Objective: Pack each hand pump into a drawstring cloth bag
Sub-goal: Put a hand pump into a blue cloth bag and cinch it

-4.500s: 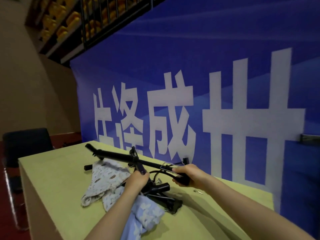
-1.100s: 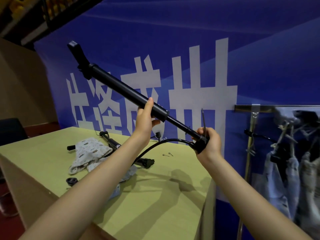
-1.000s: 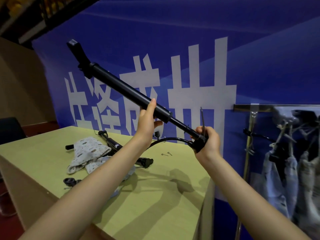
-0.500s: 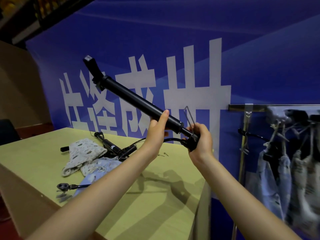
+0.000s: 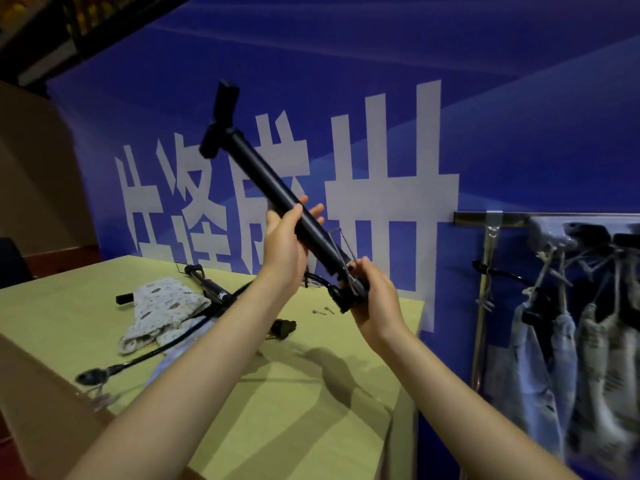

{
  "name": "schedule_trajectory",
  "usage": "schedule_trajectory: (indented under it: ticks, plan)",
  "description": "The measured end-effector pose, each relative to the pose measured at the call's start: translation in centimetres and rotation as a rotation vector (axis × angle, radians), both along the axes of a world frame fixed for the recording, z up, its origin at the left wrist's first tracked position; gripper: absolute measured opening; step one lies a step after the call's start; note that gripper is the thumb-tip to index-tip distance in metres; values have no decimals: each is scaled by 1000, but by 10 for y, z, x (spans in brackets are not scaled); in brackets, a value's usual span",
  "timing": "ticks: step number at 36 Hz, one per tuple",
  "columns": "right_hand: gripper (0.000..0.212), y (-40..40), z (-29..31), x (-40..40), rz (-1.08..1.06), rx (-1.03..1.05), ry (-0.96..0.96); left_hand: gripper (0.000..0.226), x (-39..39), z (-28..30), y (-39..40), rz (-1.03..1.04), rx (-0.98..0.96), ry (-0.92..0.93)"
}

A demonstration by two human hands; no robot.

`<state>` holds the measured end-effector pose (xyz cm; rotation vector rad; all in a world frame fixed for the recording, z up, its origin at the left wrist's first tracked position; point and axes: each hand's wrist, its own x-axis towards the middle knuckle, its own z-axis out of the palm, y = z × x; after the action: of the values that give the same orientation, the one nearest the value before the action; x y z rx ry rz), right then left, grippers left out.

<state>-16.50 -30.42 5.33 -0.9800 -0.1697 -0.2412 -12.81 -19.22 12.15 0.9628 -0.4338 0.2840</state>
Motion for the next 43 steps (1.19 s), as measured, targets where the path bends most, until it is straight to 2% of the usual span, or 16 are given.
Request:
schedule_trajectory:
  ticks: [7,14,18,22,26,31,35,37,39,41,42,43]
  plan:
    - [28,11,-7,0,-6,2,-9,37,1,12,22,65,183,-4]
    - [42,22,-7,1,-81,-172,-67,33,-1,3,30,112,396,-53]
    - [45,24,-3,4,-190,-270,-139,31,-1,-2,31,138,407,-54]
    - [39,16,4,5,-227,-537,-243,26,0,-1,39,155,405,-55]
    - [28,17,7,9,-118,-733,-244,25,1,-3,39,190,515,-62]
    - [24,25,-5,11,-107,-619,-217,32,3,-4,38,289,712,-50]
    - [23,19,-14,15,-85,-560,-212,34,-2,-14,49,534,521,-159]
    - [22,17,-14,16,-79,-553,-204,49,-7,-28,58,514,511,-191]
    - [21,16,-12,17,-88,-551,-211,65,-12,-44,62,426,711,-176]
    - [20,17,-9,17,-98,-530,-224,73,-15,-58,63,320,968,-74]
    - [21,18,-8,16,-98,-516,-234,74,-13,-62,63,265,1026,25]
    - [21,18,-7,16,-93,-504,-244,73,-11,-64,63,211,996,128]
